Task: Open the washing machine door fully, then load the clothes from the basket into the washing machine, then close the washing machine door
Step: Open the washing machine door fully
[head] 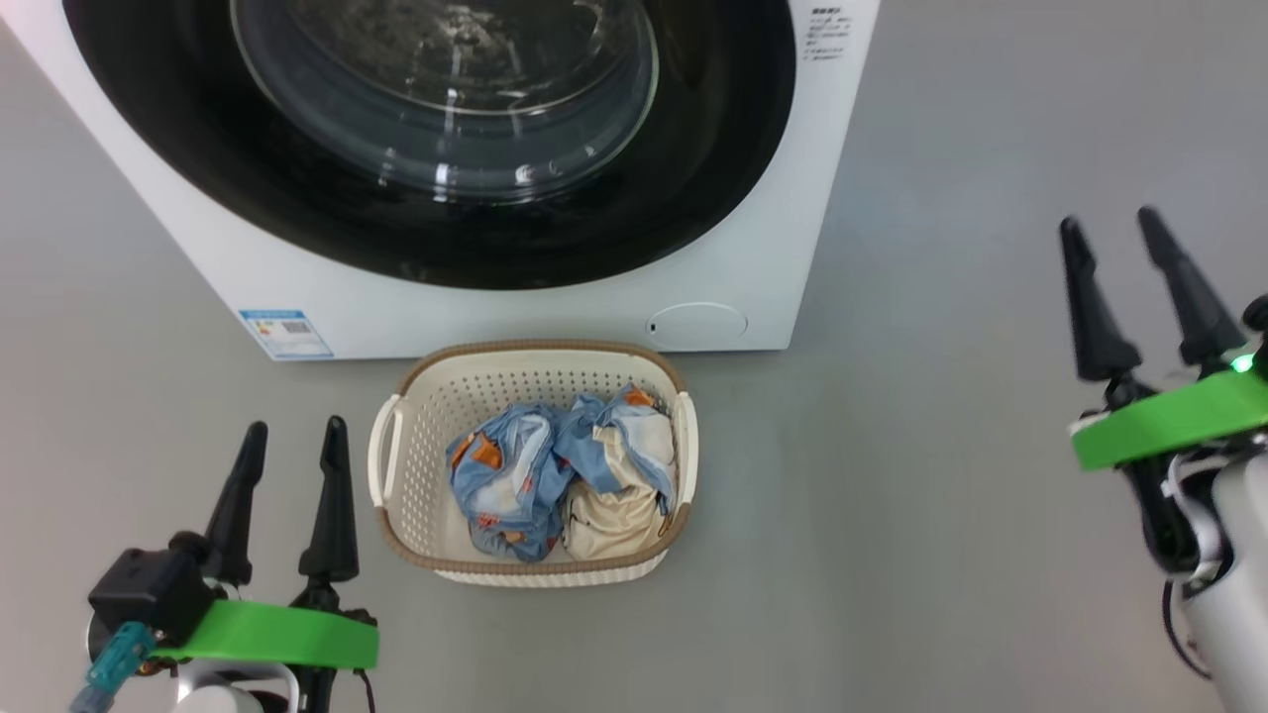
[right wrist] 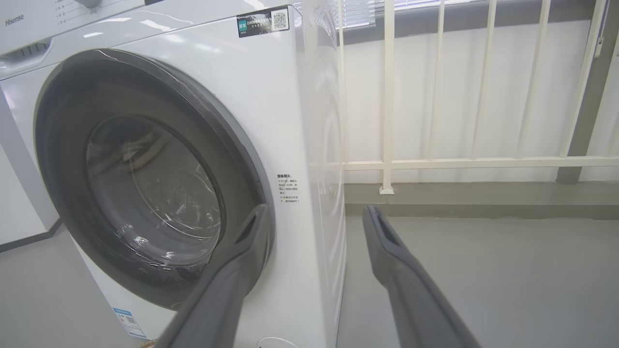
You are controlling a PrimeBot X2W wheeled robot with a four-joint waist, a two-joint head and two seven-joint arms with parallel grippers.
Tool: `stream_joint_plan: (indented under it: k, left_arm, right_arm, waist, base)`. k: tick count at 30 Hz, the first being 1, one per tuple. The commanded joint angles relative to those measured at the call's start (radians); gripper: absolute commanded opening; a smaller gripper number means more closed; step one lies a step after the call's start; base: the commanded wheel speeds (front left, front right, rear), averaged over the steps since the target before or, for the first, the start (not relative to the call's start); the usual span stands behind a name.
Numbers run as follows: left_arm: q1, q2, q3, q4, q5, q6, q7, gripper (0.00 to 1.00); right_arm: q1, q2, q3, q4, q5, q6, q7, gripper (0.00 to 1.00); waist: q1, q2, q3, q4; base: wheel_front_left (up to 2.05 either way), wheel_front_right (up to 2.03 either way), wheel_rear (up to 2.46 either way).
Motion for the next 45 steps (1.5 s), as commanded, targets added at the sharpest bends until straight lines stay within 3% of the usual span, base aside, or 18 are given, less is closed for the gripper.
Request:
stream_joint_plan:
  k: [1,2,3,6,18,30,40,45]
  left_arm:
    - [-0.042,0.020,0.030,-0.036,-0.005,0.000,-0.009,1.00]
    - [-0.045,0.021,0.031,-0.039,-0.005,0.000,-0.009,1.00]
    - [-0.049,0.021,0.031,-0.043,-0.004,0.000,-0.009,1.00]
    - [-0.062,0.021,0.031,-0.052,0.002,0.000,-0.009,1.00]
    - [-0.100,0.018,0.012,-0.089,0.001,0.000,-0.009,1.00]
    - [-0.136,0.006,0.013,-0.080,0.004,0.000,-0.009,1.00]
    - [-0.156,-0.014,0.007,-0.070,-0.002,0.000,-0.009,1.00]
    - [-0.166,-0.020,0.002,-0.069,-0.005,0.000,-0.009,1.00]
  right_arm:
    - [-0.038,-0.025,0.004,-0.016,0.013,0.006,-0.012,0.67]
    - [-0.051,-0.030,0.000,-0.014,0.020,0.006,-0.012,0.38]
    - [-0.064,-0.036,-0.003,-0.011,0.025,0.006,-0.012,0.00]
    - [-0.102,-0.053,-0.004,-0.002,0.067,0.006,-0.012,0.00]
    - [-0.289,-0.125,0.036,0.053,0.452,0.006,0.052,0.00]
    - [-0.484,-0.185,0.077,0.070,0.889,0.006,0.270,0.00]
    - [-0.609,-0.191,0.059,0.127,1.120,0.006,0.494,0.00]
    - [-0.692,-0.199,0.084,0.210,1.124,0.006,0.579,0.00]
  waist:
    - [-0.0001,0.0000,0.030,0.023]
    - [-0.0001,0.0000,0.039,0.029]
    - [-0.0001,0.0000,0.048,0.034]
    - [-0.0001,0.0000,0.076,0.051]
    - [-0.0001,0.0000,0.158,0.101]
    - [-0.0001,0.0000,0.233,0.148]
    - [-0.0001,0.0000,0.281,0.193]
    - [-0.0001,0.0000,0.308,0.208]
  base:
    - [0.00,0.00,0.00]
    - [0.00,0.00,0.00]
    - [0.00,0.00,0.00]
    - [0.00,0.00,0.00]
    - [0.00,0.00,0.00]
    - [0.00,0.00,0.00]
    - [0.00,0.00,0.00]
    - [0.00,0.00,0.00]
